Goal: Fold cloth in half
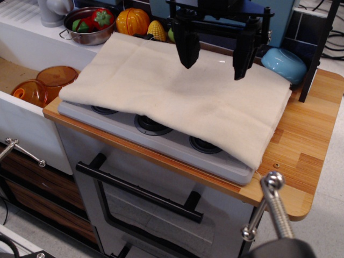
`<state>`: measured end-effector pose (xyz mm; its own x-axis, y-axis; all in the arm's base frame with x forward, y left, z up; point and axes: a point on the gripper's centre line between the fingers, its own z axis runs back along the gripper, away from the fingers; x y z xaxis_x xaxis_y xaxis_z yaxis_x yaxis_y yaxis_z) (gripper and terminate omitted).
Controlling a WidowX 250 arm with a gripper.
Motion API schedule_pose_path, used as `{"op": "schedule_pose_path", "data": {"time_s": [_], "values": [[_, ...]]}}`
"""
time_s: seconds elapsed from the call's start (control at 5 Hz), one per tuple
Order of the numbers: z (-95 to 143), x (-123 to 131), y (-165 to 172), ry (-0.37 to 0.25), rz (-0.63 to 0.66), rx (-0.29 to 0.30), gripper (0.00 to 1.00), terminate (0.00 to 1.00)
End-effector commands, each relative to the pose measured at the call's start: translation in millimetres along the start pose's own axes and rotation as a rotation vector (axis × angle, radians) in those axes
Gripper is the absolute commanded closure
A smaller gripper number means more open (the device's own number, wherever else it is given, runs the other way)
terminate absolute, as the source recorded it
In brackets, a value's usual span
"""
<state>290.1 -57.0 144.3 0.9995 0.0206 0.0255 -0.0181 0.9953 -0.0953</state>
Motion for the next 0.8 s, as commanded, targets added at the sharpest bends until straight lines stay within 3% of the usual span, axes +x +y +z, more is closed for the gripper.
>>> {"op": "schedule_pose_path", "data": {"time_s": [0.0, 0.4, 0.6], "values": [[0.0, 0.0, 0.0, 0.000, 0.000, 0.000, 0.00, 0.00], [10.3, 51.9, -19.8, -0.138, 0.091, 0.007, 0.00, 0.00], [-9.2, 69.8, -30.5, -0.226, 0.102, 0.084, 0.00, 0.00]]}}
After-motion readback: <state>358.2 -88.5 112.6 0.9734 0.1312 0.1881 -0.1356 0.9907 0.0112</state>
